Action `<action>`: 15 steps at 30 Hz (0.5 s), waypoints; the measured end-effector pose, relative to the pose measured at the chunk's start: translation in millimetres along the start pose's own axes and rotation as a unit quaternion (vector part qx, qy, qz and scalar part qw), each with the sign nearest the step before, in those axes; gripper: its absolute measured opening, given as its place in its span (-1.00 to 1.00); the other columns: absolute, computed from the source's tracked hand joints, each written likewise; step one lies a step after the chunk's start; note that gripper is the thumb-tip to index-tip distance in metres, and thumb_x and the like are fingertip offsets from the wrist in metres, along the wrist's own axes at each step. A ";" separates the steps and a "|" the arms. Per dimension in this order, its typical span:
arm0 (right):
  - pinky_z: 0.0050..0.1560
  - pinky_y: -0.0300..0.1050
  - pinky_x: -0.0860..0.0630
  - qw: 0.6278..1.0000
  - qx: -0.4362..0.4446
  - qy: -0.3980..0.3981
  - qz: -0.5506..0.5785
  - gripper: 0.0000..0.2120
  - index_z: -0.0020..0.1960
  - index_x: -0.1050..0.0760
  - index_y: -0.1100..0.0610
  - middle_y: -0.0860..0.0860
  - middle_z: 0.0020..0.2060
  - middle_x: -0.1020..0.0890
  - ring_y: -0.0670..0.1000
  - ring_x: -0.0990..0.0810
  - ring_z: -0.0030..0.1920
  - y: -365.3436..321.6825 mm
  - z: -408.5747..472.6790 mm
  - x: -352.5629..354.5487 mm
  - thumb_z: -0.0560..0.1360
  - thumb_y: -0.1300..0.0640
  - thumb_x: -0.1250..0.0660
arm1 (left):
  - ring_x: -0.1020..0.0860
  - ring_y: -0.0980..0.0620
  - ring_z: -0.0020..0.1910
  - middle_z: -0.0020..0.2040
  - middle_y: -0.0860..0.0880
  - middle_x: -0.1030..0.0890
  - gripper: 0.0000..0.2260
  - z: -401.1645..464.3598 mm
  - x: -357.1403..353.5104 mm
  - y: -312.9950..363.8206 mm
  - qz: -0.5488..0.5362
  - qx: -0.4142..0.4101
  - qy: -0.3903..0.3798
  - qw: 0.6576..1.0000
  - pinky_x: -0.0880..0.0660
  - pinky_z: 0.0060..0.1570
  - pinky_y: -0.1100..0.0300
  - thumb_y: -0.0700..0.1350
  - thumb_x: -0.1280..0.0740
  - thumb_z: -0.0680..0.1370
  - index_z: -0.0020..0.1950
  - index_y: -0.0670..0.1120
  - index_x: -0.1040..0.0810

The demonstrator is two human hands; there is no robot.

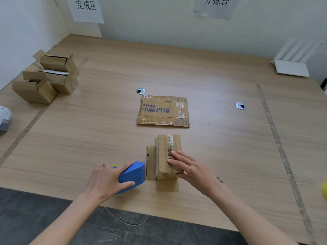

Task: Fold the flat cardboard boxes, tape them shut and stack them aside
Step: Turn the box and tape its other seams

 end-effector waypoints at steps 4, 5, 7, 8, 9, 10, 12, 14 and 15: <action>0.40 0.00 -0.49 1.000 0.001 -0.007 0.008 -0.41 0.55 -0.37 -0.08 -0.18 0.59 -0.20 -0.14 -0.10 0.61 1.8 0.5 -0.3 0.56 0.09 -0.45 | -0.34 -0.04 -0.48 -0.56 0.13 -0.45 -0.39 -11.9 -12.3 -9.5 0.014 -0.008 0.030 0.999 -0.02 -0.43 0.33 0.43 -0.12 0.36 0.20 0.17 -0.68; 0.43 -0.02 -0.46 1.000 0.002 -0.014 0.009 -0.40 0.56 -0.34 -0.10 -0.20 0.60 -0.16 -0.17 -0.05 0.61 2.9 0.3 0.0 0.57 0.06 -0.44 | -0.34 -0.05 -0.45 -0.54 0.12 -0.46 -0.38 -15.5 -16.8 -13.2 0.004 0.000 0.037 0.999 -0.09 -0.44 0.31 0.45 -0.10 0.39 0.23 0.18 -0.66; 0.50 -0.08 -0.37 0.999 0.009 -0.042 0.010 -0.36 0.60 -0.23 -0.16 -0.25 0.62 -0.06 -0.22 0.06 0.62 4.9 -0.2 1.3 0.59 -0.06 -0.39 | -0.32 -0.05 -0.41 -0.51 0.14 -0.48 -0.34 -22.4 -25.1 -20.3 -0.003 0.016 0.043 0.999 -0.23 -0.43 0.24 0.50 0.04 0.49 0.32 0.20 -0.58; 0.53 -0.10 -0.31 0.998 0.014 -0.052 0.010 -0.36 0.61 -0.19 -0.18 -0.26 0.63 -0.02 -0.24 0.10 0.61 6.0 -0.3 1.9 0.60 -0.11 -0.35 | -0.31 -0.05 -0.41 -0.50 0.14 -0.47 -0.32 -25.4 -28.6 -23.3 0.000 0.018 0.044 0.999 -0.24 -0.41 0.22 0.50 0.11 0.52 0.36 0.20 -0.54; 0.55 -0.11 -0.27 0.998 0.019 -0.057 0.010 -0.37 0.62 -0.17 -0.18 -0.26 0.63 -0.01 -0.24 0.12 0.61 7.0 -0.3 2.3 0.61 -0.14 -0.31 | -0.30 -0.06 -0.43 -0.50 0.14 -0.47 -0.31 -28.0 -31.8 -25.7 0.003 0.017 0.042 0.999 -0.23 -0.37 0.21 0.49 0.14 0.54 0.39 0.18 -0.52; 0.56 -0.11 -0.25 0.998 0.021 -0.059 0.012 -0.38 0.62 -0.16 -0.18 -0.25 0.63 -0.01 -0.24 0.13 0.61 7.8 -0.6 2.6 0.62 -0.13 -0.29 | -0.31 -0.05 -0.45 -0.49 0.13 -0.46 -0.30 -30.4 -34.7 -27.5 0.003 0.014 0.036 0.999 -0.24 -0.35 0.19 0.47 0.15 0.55 0.41 0.17 -0.51; 0.54 -0.06 -0.31 0.998 0.019 -0.056 0.012 -0.42 0.62 -0.18 -0.17 -0.24 0.63 -0.03 -0.23 0.11 0.62 9.5 -2.3 2.6 0.65 -0.06 -0.28 | -0.33 -0.02 -0.49 -0.47 0.12 -0.48 -0.29 -34.3 -40.5 -29.5 -0.001 0.010 0.014 1.000 -0.31 -0.31 0.15 0.46 0.17 0.56 0.46 0.14 -0.47; 0.48 -0.02 -0.41 0.999 0.014 -0.041 0.004 -0.42 0.61 -0.22 -0.16 -0.23 0.62 -0.07 -0.21 0.04 0.62 10.4 -3.9 1.5 0.64 0.02 -0.32 | -0.34 0.02 -0.51 -0.44 0.13 -0.50 -0.28 -37.2 -43.8 -30.4 -0.007 0.019 -0.010 1.000 -0.37 -0.28 0.14 0.45 0.19 0.56 0.49 0.14 -0.43; 0.44 -0.01 -0.46 0.999 0.012 -0.031 -0.002 -0.41 0.60 -0.23 -0.15 -0.23 0.62 -0.09 -0.20 0.02 0.62 10.2 -4.4 0.8 0.64 0.04 -0.35 | -0.34 0.03 -0.51 -0.43 0.13 -0.51 -0.28 -37.9 -43.8 -30.2 -0.010 0.024 -0.021 0.999 -0.39 -0.28 0.15 0.46 0.19 0.56 0.50 0.15 -0.42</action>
Point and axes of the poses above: each hand's wrist, its own z-axis towards the middle knuckle, its own x-axis out of the back of the hand, y = z × x, the point moved 2 cm from there along z, towards the middle knuckle
